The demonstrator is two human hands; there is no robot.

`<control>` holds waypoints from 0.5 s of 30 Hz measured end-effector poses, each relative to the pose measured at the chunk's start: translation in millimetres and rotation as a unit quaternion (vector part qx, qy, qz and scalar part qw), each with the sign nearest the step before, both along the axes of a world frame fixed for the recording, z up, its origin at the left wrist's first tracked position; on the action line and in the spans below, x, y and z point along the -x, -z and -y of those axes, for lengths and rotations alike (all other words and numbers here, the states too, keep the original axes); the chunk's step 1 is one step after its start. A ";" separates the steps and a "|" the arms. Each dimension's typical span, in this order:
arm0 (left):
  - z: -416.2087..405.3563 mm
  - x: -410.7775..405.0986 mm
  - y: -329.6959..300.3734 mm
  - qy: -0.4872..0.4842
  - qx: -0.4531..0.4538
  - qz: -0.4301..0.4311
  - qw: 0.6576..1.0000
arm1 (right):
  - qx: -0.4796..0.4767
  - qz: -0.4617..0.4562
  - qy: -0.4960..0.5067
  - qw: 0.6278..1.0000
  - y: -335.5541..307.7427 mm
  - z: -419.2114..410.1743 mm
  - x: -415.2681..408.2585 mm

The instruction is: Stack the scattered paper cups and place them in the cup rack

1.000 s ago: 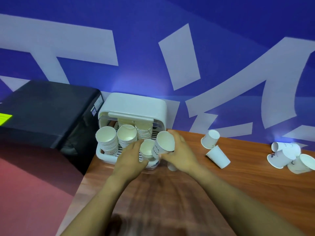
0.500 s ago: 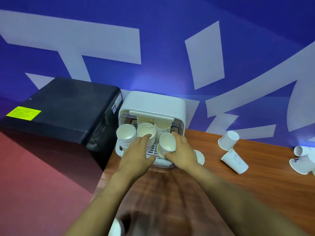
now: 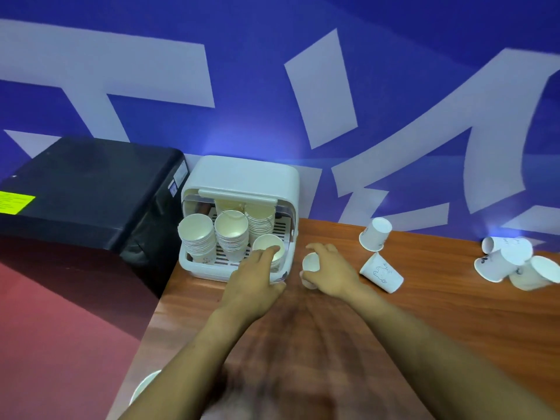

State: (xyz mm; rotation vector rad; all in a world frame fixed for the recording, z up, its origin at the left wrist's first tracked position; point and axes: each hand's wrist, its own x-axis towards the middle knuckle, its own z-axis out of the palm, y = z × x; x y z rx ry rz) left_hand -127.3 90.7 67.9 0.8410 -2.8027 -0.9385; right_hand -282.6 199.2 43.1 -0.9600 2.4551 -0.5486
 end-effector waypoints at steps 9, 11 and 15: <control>-61.0 49.6 16.9 0.037 -0.016 0.026 0.999 | 0.053 0.006 0.063 0.997 4.4 -81.3 43.2; -69.7 62.8 20.9 0.038 -0.004 0.037 0.999 | 0.052 0.008 0.071 0.996 6.3 -95.3 54.8; -76.0 90.8 27.0 0.054 0.046 0.064 0.995 | 0.043 0.026 0.078 0.996 9.9 -113.4 82.6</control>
